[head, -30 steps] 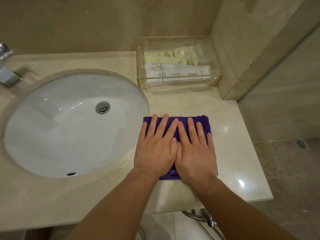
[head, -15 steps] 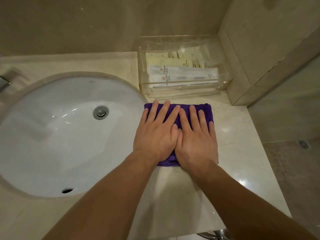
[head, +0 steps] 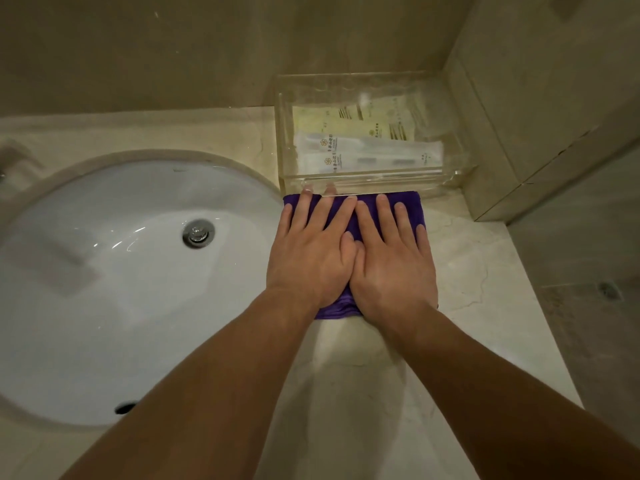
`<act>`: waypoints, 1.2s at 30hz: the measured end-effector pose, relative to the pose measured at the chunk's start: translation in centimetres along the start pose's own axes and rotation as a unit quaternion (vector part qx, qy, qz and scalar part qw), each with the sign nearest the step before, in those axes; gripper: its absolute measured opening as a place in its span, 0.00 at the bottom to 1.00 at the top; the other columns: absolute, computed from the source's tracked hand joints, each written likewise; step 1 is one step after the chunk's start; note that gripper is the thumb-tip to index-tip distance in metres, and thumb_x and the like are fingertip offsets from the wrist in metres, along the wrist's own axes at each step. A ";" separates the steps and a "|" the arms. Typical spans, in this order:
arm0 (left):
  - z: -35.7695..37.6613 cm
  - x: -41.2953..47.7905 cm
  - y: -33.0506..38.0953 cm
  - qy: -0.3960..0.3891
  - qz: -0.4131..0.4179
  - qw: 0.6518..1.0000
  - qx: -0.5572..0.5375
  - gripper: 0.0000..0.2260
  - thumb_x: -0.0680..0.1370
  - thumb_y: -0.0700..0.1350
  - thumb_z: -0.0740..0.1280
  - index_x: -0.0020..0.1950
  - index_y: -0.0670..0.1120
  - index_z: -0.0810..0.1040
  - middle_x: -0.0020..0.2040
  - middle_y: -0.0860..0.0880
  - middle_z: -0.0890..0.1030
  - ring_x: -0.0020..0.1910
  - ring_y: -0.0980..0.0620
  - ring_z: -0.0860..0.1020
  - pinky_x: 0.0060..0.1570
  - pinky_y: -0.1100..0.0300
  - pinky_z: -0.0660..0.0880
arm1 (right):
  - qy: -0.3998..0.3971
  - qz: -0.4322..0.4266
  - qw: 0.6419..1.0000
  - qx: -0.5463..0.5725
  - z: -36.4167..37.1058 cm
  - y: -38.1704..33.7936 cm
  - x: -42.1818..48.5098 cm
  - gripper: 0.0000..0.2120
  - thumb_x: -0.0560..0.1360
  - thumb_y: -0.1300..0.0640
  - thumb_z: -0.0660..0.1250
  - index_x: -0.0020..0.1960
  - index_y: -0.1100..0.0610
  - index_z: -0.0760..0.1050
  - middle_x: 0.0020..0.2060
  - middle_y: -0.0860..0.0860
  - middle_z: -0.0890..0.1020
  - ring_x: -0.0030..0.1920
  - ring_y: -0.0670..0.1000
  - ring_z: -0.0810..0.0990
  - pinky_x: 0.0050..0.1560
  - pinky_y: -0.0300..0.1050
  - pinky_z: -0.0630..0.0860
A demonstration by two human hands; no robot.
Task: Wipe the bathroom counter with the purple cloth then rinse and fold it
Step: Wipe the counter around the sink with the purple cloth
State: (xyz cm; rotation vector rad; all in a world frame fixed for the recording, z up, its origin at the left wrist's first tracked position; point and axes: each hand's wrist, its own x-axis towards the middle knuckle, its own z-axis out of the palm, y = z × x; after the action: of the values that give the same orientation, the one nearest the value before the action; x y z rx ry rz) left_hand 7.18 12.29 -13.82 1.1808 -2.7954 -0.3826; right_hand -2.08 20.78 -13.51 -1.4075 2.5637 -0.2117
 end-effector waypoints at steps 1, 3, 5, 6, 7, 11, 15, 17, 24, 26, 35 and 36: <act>0.0 0.1 0.0 0.000 -0.002 1.000 -0.002 0.25 0.82 0.52 0.46 0.80 0.57 0.48 0.81 0.52 0.49 0.79 0.47 0.44 0.78 0.48 0.44 | -0.002 -0.001 1.000 0.000 0.0 0.0 0.2 0.26 0.84 0.44 0.41 0.81 0.43 0.39 0.80 0.46 0.41 0.79 0.49 0.37 0.78 0.51 0.37; 0.1 0.2 0.0 0.003 -0.004 1.000 -0.005 0.25 0.83 0.52 0.47 0.80 0.57 0.49 0.81 0.52 0.49 0.79 0.48 0.44 0.78 0.48 0.44 | -0.006 -0.003 1.000 -0.002 0.0 0.0 0.5 0.26 0.84 0.44 0.40 0.80 0.42 0.39 0.80 0.46 0.41 0.79 0.49 0.37 0.78 0.51 0.37; 0.2 0.3 -0.1 0.007 -0.006 1.000 -0.008 0.25 0.83 0.51 0.48 0.80 0.56 0.50 0.81 0.52 0.49 0.79 0.48 0.44 0.78 0.48 0.44 | -0.009 -0.005 1.000 -0.006 0.0 0.0 0.6 0.26 0.84 0.44 0.40 0.80 0.43 0.38 0.80 0.46 0.41 0.79 0.49 0.37 0.78 0.51 0.37; 0.2 0.3 -0.2 0.008 -0.006 1.000 -0.007 0.24 0.83 0.51 0.48 0.80 0.56 0.50 0.81 0.52 0.49 0.80 0.47 0.44 0.78 0.48 0.44 | -0.009 -0.006 1.000 -0.007 0.0 0.1 0.6 0.26 0.84 0.44 0.40 0.80 0.43 0.39 0.80 0.46 0.41 0.79 0.49 0.37 0.78 0.51 0.37; 0.3 0.2 -0.2 0.007 -0.007 1.000 -0.006 0.25 0.83 0.51 0.48 0.80 0.56 0.50 0.81 0.52 0.49 0.80 0.47 0.44 0.78 0.48 0.44 | -0.008 -0.007 1.000 -0.006 0.0 0.1 0.6 0.26 0.84 0.45 0.40 0.80 0.43 0.39 0.81 0.46 0.41 0.79 0.49 0.37 0.78 0.52 0.37; 0.3 0.2 0.0 -0.011 -0.015 1.000 -0.015 0.25 0.83 0.52 0.46 0.80 0.57 0.47 0.81 0.52 0.46 0.79 0.48 0.41 0.77 0.48 0.42 | -0.004 -0.012 1.000 -0.003 0.0 0.2 0.5 0.26 0.84 0.45 0.40 0.81 0.43 0.40 0.81 0.46 0.42 0.80 0.49 0.38 0.78 0.52 0.38; 0.2 -0.2 0.3 -0.023 -0.031 0.999 -0.022 0.25 0.83 0.53 0.46 0.80 0.56 0.46 0.81 0.52 0.45 0.79 0.49 0.40 0.77 0.48 0.41 | -0.009 -0.022 1.000 -0.005 -0.1 0.4 0.1 0.26 0.84 0.45 0.40 0.81 0.43 0.40 0.81 0.47 0.42 0.80 0.49 0.38 0.79 0.52 0.38; 0.2 -0.7 0.5 -0.026 -0.038 0.999 -0.026 0.25 0.83 0.53 0.46 0.80 0.56 0.45 0.81 0.51 0.45 0.79 0.48 0.39 0.77 0.48 0.41 | -0.013 -0.029 0.999 -0.004 -0.1 0.5 -0.3 0.26 0.84 0.45 0.41 0.81 0.43 0.39 0.81 0.47 0.42 0.80 0.49 0.38 0.79 0.52 0.39; 0.3 -2.7 1.0 -0.043 -0.052 0.997 -0.035 0.25 0.84 0.53 0.45 0.80 0.56 0.43 0.81 0.51 0.40 0.79 0.48 0.36 0.77 0.48 0.40 | -0.017 -0.043 0.999 -0.010 0.0 0.7 -1.9 0.26 0.84 0.44 0.40 0.80 0.43 0.38 0.81 0.46 0.42 0.80 0.49 0.38 0.79 0.53 0.40; 0.3 -3.2 1.1 -0.048 -0.053 0.997 -0.036 0.25 0.84 0.54 0.45 0.80 0.56 0.42 0.81 0.51 0.39 0.79 0.48 0.36 0.77 0.48 0.40 | -0.017 -0.044 0.999 -0.012 0.0 0.8 -2.5 0.26 0.84 0.44 0.40 0.80 0.43 0.37 0.81 0.46 0.41 0.80 0.49 0.38 0.79 0.53 0.40; 0.4 -6.4 1.7 -0.052 -0.059 0.997 -0.024 0.25 0.83 0.54 0.44 0.80 0.57 0.42 0.81 0.52 0.39 0.79 0.49 0.37 0.78 0.48 0.42 | -0.015 -0.053 0.998 -0.003 0.5 0.9 -5.6 0.26 0.84 0.45 0.40 0.81 0.43 0.39 0.81 0.47 0.43 0.80 0.49 0.39 0.79 0.53 0.40; 0.4 -6.8 1.8 -0.051 -0.059 0.997 -0.022 0.25 0.83 0.54 0.44 0.80 0.57 0.42 0.81 0.52 0.40 0.79 0.48 0.37 0.78 0.48 0.42 | -0.015 -0.054 0.998 -0.003 0.5 0.9 -6.0 0.26 0.84 0.45 0.40 0.81 0.43 0.39 0.81 0.47 0.42 0.80 0.49 0.39 0.79 0.53 0.40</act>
State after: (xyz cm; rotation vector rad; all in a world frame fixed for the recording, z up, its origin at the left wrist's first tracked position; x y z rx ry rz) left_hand 10.61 18.47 -13.59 1.3582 -2.7933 -0.5261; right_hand 0.45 26.35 -13.54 -1.5416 2.4680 -0.1988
